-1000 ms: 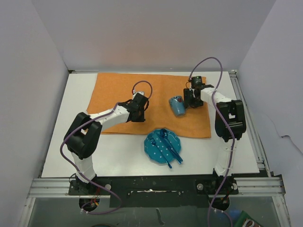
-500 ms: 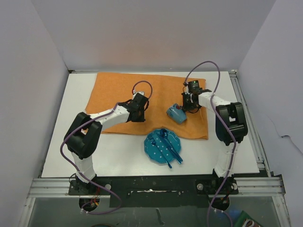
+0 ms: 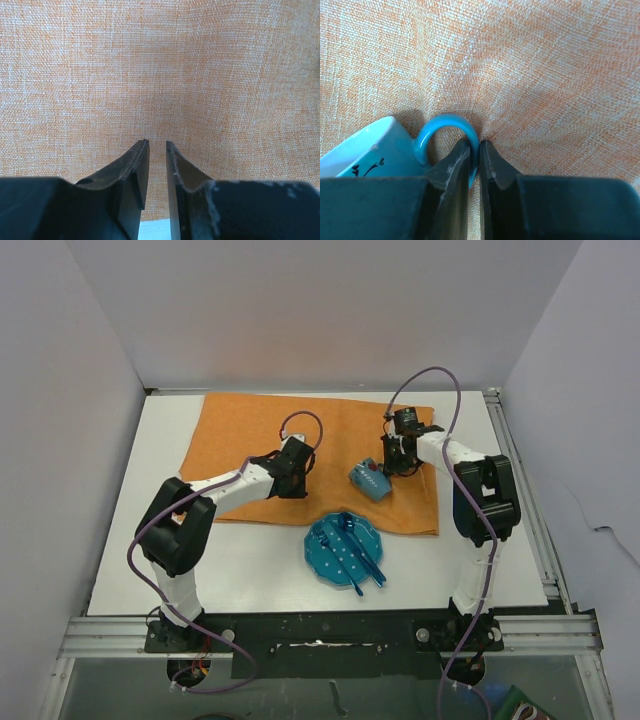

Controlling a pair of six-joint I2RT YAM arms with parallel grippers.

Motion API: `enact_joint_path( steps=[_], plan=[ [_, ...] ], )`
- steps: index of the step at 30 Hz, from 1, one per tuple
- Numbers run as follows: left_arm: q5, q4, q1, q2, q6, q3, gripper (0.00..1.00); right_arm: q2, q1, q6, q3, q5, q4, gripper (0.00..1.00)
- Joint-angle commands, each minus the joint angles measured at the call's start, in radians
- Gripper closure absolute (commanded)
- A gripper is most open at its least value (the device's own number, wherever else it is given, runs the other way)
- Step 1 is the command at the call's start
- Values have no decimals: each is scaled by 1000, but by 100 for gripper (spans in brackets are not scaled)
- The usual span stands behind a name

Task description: Set the dinner table for one person

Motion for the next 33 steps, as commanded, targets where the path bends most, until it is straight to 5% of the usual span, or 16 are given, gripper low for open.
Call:
enact_joint_path(
  steps=[1,18,29,33],
  plan=[
    [14,36,-11,4,-3,26,80,-32,13,-47,89,31,-8,100],
    [5,25,-15,7,-3,31,80,88,-34,-129,373,58,-64,100],
    [5,25,-16,21,-4,37,80,99,-40,-136,336,8,-61,99],
    [13,28,-16,21,-5,38,81,120,-39,-160,365,-4,-90,54]
  ],
)
